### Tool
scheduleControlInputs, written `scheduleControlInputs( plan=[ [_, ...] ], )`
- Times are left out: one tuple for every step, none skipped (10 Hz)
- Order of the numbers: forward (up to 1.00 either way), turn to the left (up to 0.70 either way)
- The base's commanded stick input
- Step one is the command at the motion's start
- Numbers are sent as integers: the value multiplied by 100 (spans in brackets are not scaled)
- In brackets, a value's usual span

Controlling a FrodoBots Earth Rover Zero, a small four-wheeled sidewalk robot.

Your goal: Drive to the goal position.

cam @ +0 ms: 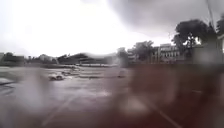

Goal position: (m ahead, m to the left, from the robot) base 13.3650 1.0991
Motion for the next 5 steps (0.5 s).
scheduleControlInputs(
  plan=[
    [45,0],
    [45,0],
    [45,0],
    [45,0],
    [45,0]
  ],
)
